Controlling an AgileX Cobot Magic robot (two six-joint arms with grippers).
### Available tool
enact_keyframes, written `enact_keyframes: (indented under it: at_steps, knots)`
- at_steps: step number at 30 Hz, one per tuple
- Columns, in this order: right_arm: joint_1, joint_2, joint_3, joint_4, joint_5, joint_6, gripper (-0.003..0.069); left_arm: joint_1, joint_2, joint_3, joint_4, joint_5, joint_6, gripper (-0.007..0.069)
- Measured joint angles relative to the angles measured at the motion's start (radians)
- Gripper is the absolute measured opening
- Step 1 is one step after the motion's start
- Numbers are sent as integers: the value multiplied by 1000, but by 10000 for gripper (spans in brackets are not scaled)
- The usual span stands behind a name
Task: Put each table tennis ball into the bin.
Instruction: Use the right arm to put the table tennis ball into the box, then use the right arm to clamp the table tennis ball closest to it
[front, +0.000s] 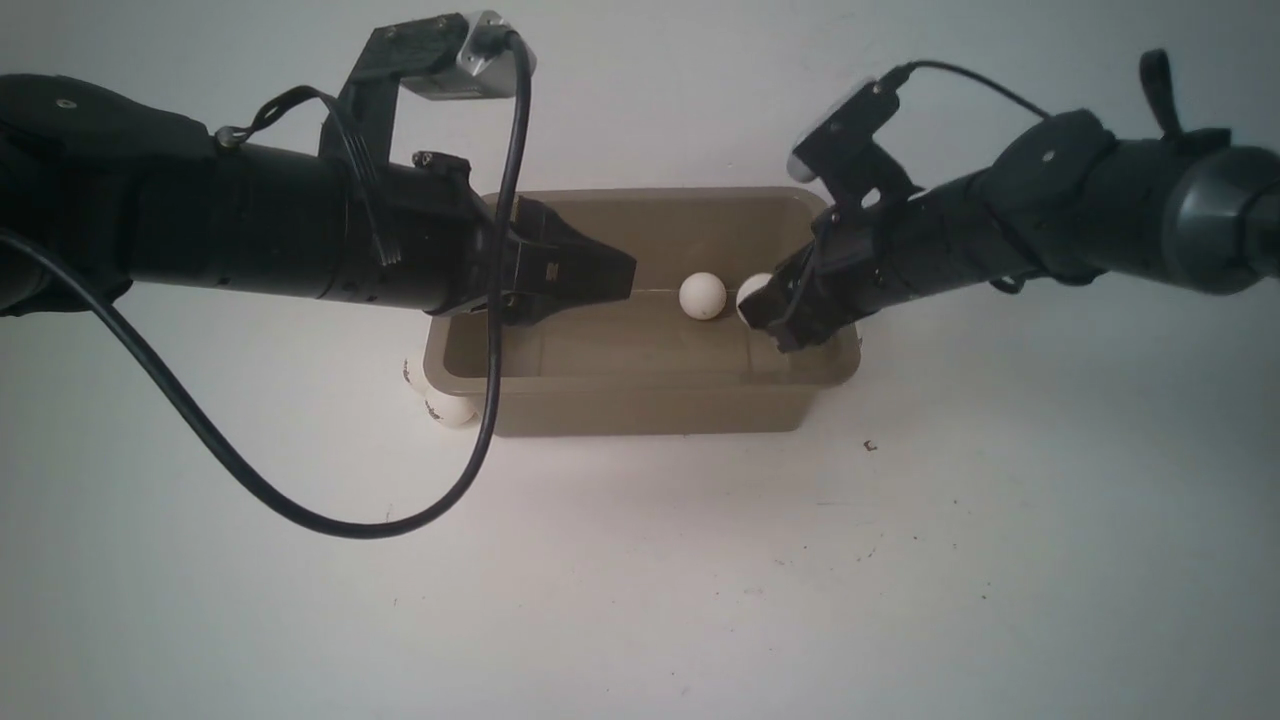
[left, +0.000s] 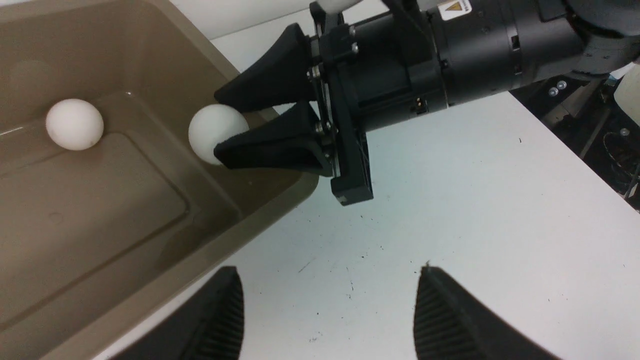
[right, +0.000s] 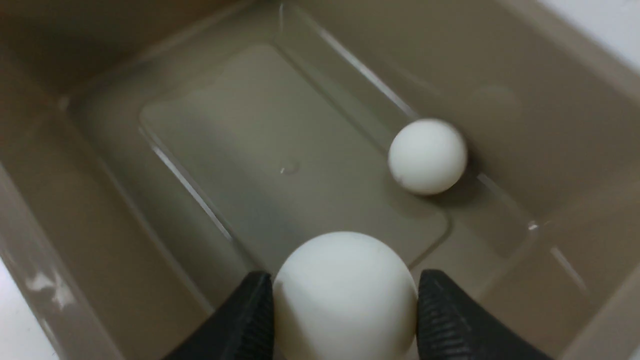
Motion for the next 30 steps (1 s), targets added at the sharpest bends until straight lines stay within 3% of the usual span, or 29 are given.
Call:
enact_keyframes:
  at_steps: [7,13,17,25,30]
  knots:
    - [0,1,-7,26,41,-10,341,0,0,0,-42,0,27,417]
    - [1,1,-43,50,43,-16,495,0,0,0,-154,-1,104,417]
    - [1,0,-86,53,43,-3,531,0,0,0,-165,-1,141,417]
    - [-8,-74,-128,20,42,49,538,0,0,0,-54,-3,156,417]
    - [-70,-150,-131,-147,96,240,538,0,0,0,60,-3,111,417]
